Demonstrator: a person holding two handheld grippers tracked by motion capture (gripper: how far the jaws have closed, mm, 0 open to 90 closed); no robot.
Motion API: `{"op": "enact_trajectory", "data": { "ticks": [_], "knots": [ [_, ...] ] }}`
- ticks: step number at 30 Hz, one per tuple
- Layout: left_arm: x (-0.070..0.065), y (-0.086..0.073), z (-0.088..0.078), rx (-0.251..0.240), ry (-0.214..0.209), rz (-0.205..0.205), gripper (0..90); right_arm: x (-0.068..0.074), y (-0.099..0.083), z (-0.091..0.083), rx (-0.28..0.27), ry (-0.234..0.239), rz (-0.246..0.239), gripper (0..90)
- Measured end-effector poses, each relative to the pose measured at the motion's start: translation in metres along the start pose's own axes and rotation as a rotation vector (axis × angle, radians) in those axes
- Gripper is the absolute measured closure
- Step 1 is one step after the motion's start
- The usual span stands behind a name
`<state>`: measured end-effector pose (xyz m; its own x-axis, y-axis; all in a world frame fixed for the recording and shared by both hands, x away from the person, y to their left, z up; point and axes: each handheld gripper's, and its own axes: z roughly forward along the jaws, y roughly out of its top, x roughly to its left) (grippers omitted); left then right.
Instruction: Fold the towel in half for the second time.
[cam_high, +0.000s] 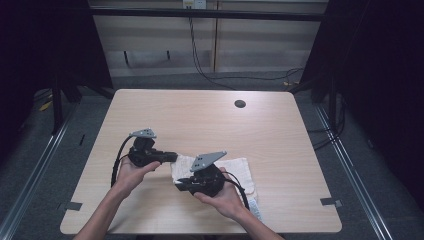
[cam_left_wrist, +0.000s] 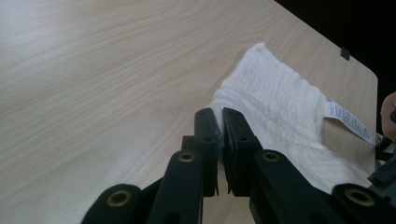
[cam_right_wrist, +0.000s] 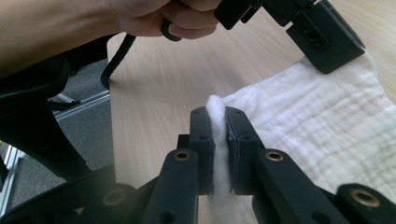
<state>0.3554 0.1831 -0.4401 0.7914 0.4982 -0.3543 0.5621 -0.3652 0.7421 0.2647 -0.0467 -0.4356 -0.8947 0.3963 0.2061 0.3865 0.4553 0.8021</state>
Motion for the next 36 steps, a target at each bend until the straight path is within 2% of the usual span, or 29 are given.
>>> {"op": "enact_trajectory", "data": {
  "ticks": [3, 6, 13, 16, 19, 20, 23, 26, 30, 33, 36],
  "knots": [
    [0.003, 0.002, -0.009, -0.012, -0.009, -0.007, 85.0, 0.001, 0.005, 0.002, -0.012, 0.013, 0.011, 82.7],
    [0.005, 0.003, -0.016, 0.001, 0.002, 0.001, 85.1, 0.003, 0.011, 0.004, -0.027, 0.018, 0.010, 82.9],
    [0.007, 0.004, -0.036, 0.016, 0.052, 0.006, 85.0, 0.008, 0.027, 0.012, -0.039, 0.028, -0.003, 82.9],
    [0.009, 0.005, -0.044, 0.020, 0.058, 0.006, 85.0, 0.011, 0.032, 0.018, -0.053, 0.041, -0.004, 82.9],
    [0.008, 0.006, -0.052, 0.011, 0.075, 0.020, 85.1, 0.014, 0.036, 0.024, -0.067, 0.051, -0.006, 83.0],
    [0.008, 0.008, -0.056, 0.001, 0.079, 0.031, 85.0, 0.015, 0.039, 0.025, -0.074, 0.059, -0.008, 82.9],
    [0.006, 0.011, -0.062, -0.044, 0.077, 0.025, 85.2, 0.018, 0.048, 0.026, -0.099, 0.065, -0.027, 83.0],
    [0.007, 0.012, -0.056, -0.027, 0.084, 0.022, 85.3, 0.018, 0.050, 0.024, -0.111, 0.059, -0.028, 83.1],
    [0.007, 0.015, -0.040, -0.015, 0.073, 0.011, 85.2, 0.012, 0.042, 0.020, -0.120, 0.033, -0.011, 83.1],
    [0.004, 0.021, -0.027, 0.009, 0.071, 0.027, 85.3, 0.009, 0.037, 0.015, -0.131, 0.018, 0.001, 83.1],
    [-0.001, 0.028, -0.018, 0.005, 0.059, 0.032, 85.3, 0.006, 0.033, 0.007, -0.142, 0.004, 0.009, 83.1]
  ]
}}
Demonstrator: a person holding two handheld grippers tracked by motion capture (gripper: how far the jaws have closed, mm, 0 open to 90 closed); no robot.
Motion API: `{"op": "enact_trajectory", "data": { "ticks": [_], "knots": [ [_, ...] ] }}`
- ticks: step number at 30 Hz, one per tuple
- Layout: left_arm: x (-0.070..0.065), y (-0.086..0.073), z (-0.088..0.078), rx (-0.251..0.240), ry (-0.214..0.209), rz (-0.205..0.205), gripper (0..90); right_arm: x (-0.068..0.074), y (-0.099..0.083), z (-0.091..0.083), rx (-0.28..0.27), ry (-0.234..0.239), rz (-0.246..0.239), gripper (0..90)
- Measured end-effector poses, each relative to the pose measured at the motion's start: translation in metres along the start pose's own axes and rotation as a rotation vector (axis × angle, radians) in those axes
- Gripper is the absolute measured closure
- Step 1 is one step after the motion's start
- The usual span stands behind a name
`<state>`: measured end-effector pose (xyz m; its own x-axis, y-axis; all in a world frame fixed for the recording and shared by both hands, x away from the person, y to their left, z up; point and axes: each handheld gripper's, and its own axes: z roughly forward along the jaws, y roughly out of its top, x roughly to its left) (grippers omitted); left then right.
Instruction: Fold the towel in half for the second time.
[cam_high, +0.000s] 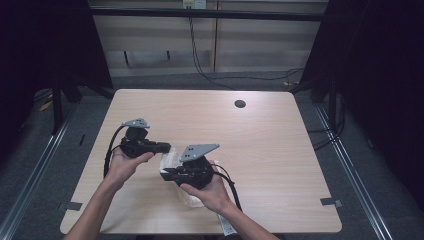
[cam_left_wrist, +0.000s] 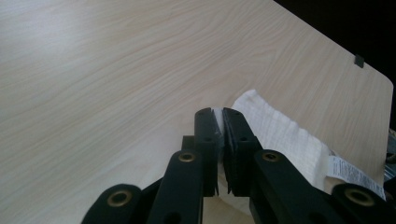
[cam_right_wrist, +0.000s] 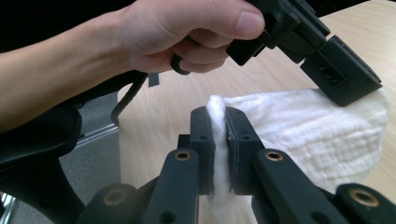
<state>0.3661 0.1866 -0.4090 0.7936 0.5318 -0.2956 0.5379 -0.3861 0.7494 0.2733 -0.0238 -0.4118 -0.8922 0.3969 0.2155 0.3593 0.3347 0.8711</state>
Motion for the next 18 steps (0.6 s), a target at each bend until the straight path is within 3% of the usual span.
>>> {"op": "enact_trajectory", "data": {
  "ticks": [6, 18],
  "knots": [
    [-0.006, 0.010, 0.013, 0.008, -0.007, 0.010, 85.3, -0.006, -0.004, -0.017, -0.021, -0.030, 0.013, 83.1],
    [-0.007, 0.009, 0.039, 0.039, -0.020, -0.005, 85.4, -0.017, -0.021, -0.040, -0.016, -0.101, 0.052, 83.0]
  ]
}}
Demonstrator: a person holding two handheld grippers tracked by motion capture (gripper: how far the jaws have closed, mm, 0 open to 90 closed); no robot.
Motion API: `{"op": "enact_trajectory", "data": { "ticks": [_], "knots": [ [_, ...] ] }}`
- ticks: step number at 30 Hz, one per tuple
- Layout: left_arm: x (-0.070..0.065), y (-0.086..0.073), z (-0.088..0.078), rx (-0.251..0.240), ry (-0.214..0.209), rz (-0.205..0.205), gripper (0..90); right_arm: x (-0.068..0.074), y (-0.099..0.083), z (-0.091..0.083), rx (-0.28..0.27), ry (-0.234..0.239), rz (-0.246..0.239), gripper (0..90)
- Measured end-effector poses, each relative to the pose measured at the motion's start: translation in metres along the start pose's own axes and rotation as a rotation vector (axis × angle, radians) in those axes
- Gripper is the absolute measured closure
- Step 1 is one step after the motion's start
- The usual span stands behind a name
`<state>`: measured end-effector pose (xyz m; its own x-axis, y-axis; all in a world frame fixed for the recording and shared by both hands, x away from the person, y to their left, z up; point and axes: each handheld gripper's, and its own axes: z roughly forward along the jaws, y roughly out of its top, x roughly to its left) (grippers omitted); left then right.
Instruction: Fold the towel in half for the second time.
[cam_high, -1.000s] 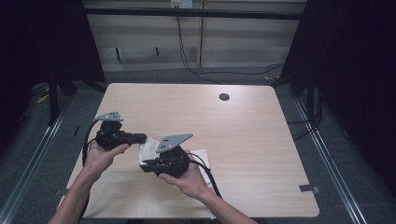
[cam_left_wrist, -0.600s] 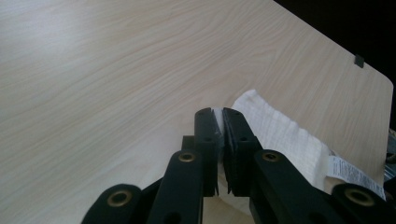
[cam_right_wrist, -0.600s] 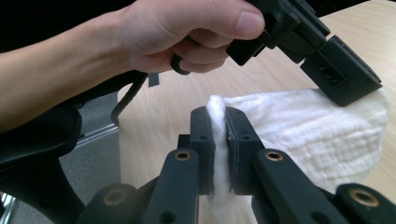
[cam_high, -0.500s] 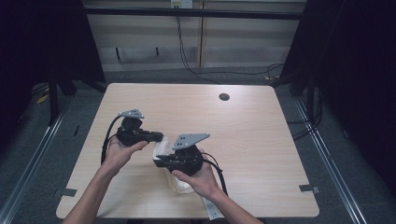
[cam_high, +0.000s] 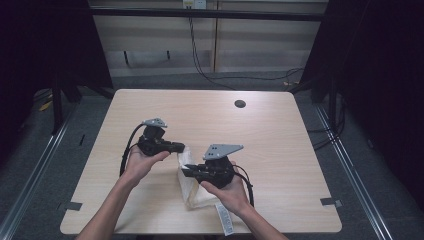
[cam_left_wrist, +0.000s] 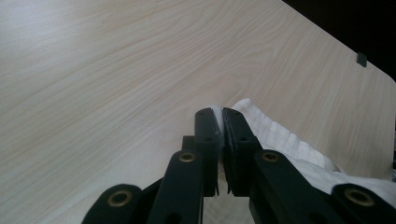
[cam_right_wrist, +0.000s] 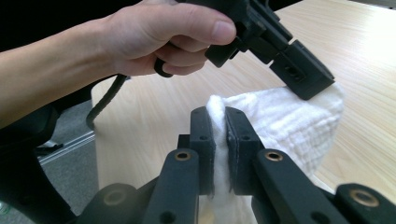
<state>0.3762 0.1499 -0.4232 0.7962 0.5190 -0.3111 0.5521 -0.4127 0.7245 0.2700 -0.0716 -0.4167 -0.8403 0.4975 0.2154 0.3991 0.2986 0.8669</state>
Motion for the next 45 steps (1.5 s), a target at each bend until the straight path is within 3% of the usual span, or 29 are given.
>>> {"op": "enact_trajectory", "data": {
  "ticks": [11, 19, 27, 34, 41, 45],
  "knots": [
    [-0.008, -0.001, 0.023, 0.046, -0.007, 0.019, 85.2, 0.001, -0.023, -0.002, 0.021, -0.035, 0.029, 81.8],
    [-0.014, -0.002, 0.043, 0.074, -0.021, 0.021, 84.9, -0.005, -0.041, -0.013, 0.041, -0.058, 0.054, 81.1],
    [-0.015, -0.009, 0.064, 0.104, -0.018, 0.004, 84.9, -0.014, -0.059, -0.013, 0.114, -0.083, 0.065, 79.1],
    [-0.017, -0.012, 0.074, 0.099, -0.027, -0.011, 82.9, -0.016, -0.063, -0.017, 0.158, -0.096, 0.047, 78.6],
    [-0.016, -0.010, 0.081, 0.089, -0.028, -0.026, 83.4, -0.024, -0.074, -0.021, 0.183, -0.123, 0.069, 78.4],
    [-0.018, -0.008, 0.085, 0.082, -0.048, -0.030, 80.9, -0.026, -0.076, -0.024, 0.192, -0.134, 0.067, 72.7]
  ]
}}
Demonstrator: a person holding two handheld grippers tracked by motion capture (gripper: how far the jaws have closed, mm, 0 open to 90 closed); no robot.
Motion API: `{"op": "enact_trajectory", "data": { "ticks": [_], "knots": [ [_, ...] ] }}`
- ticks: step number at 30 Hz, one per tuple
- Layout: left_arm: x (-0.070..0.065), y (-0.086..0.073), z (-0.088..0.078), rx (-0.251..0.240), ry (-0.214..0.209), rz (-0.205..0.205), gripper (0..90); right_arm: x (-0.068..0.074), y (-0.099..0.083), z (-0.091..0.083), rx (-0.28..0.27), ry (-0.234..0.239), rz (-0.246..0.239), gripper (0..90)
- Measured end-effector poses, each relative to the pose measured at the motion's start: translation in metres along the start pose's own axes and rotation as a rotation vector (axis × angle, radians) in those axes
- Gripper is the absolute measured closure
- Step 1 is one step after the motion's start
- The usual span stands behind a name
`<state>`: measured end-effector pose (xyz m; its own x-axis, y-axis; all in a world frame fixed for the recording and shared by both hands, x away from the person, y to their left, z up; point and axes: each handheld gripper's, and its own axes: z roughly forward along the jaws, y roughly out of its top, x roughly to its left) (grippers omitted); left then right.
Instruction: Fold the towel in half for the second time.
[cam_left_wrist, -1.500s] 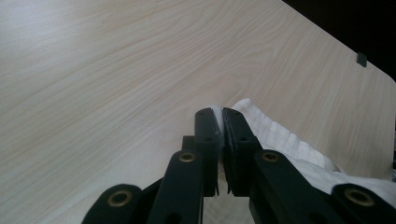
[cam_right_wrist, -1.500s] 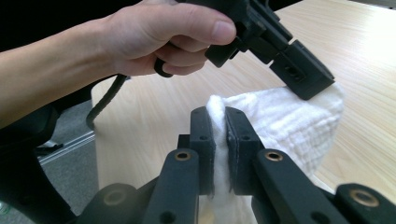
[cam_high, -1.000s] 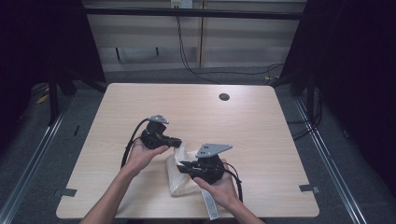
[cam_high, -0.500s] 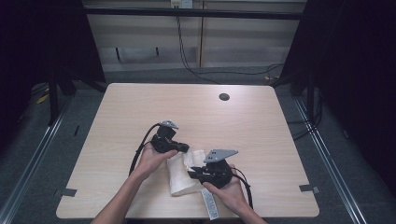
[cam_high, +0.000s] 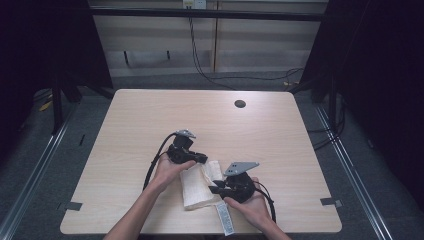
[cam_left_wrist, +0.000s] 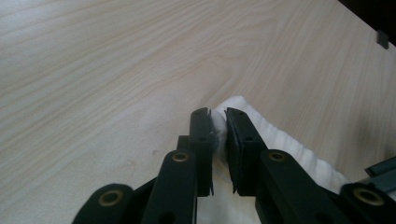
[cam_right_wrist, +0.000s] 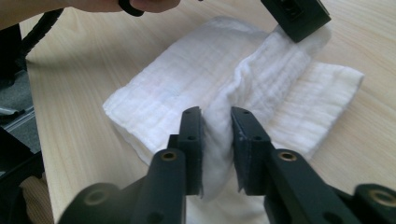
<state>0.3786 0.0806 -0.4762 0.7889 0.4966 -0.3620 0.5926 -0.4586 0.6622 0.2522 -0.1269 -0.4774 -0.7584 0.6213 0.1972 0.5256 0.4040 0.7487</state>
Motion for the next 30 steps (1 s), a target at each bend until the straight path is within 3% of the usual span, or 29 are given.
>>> {"op": "enact_trajectory", "data": {
  "ticks": [6, 10, 16, 18, 23, 25, 27, 30],
  "knots": [
    [0.001, 0.002, 0.007, 0.004, -0.013, 0.011, 81.3, -0.005, -0.005, 0.001, 0.009, 0.000, 0.019, 68.3],
    [-0.002, 0.004, 0.014, 0.007, -0.024, 0.008, 82.8, -0.008, -0.005, 0.000, 0.001, -0.018, 0.028, 58.4],
    [-0.007, 0.010, 0.020, 0.010, -0.016, 0.010, 81.3, -0.012, -0.004, 0.001, 0.008, -0.039, 0.024, 57.6],
    [-0.008, 0.011, 0.019, -0.013, -0.033, 0.007, 80.3, -0.016, -0.004, 0.002, 0.011, -0.041, 0.036, 56.8],
    [-0.011, 0.013, 0.020, -0.014, -0.052, 0.023, 76.9, -0.020, -0.004, 0.001, 0.014, -0.060, 0.044, 58.0],
    [-0.013, 0.013, 0.021, -0.011, -0.077, 0.032, 72.2, -0.021, -0.004, 0.001, 0.022, -0.083, 0.045, 66.1],
    [-0.018, 0.014, 0.022, -0.006, -0.037, 0.058, 66.4, -0.022, -0.005, 0.001, 0.031, -0.103, 0.015, 70.0],
    [-0.017, 0.015, 0.021, -0.037, -0.025, 0.028, 60.9, -0.022, -0.006, 0.001, 0.042, -0.121, 0.022, 70.6]
  ]
}}
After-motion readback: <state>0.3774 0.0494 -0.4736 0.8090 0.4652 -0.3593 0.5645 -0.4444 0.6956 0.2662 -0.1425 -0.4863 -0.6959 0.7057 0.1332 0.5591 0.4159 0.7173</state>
